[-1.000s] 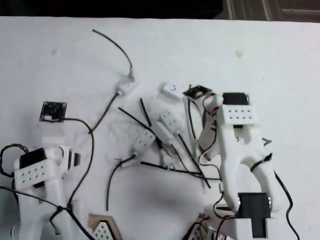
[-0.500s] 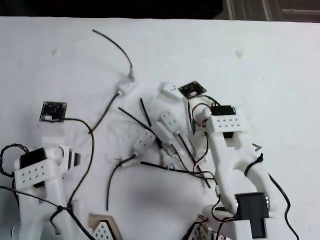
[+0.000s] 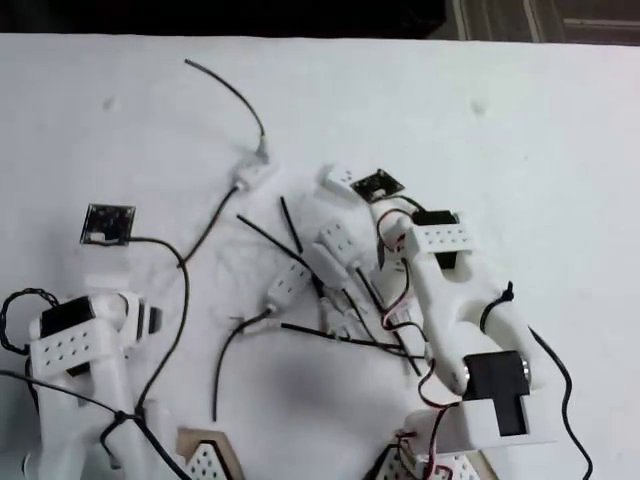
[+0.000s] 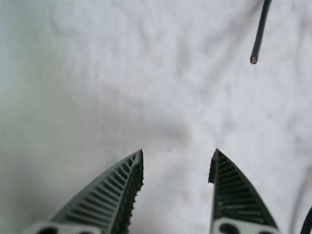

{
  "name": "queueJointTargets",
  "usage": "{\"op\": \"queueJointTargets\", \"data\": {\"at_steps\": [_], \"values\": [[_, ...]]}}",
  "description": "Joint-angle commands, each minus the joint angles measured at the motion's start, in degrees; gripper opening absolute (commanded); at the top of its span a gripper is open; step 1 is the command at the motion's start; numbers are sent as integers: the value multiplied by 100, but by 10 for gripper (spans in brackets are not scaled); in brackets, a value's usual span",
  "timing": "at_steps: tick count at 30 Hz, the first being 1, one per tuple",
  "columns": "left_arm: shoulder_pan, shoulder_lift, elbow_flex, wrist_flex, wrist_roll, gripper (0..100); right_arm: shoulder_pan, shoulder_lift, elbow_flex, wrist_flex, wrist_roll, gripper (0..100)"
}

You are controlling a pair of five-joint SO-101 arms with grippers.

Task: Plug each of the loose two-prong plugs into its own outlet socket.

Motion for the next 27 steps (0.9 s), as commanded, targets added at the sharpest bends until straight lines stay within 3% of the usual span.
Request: {"op": "queueJointTargets", "data": {"at_steps": [1, 6, 11, 16, 20, 27], "values": [[-48, -136, -26, -88, 9, 225, -259, 163, 44, -75, -44, 120], [-48, -136, -26, -88, 9, 225, -602, 321, 44, -75, -571, 122], [-48, -136, -26, -88, 9, 225, -637, 321, 35, -66, -598, 117], [-48, -136, -26, -88, 9, 225, -514, 268, -563, 778, -554, 17], [-48, -136, -26, -88, 9, 225, -505, 163, -1055, 1455, -545, 17], [-48, -136, -26, -88, 9, 225, -356, -277, -1371, 1657, 624, 17]]}}
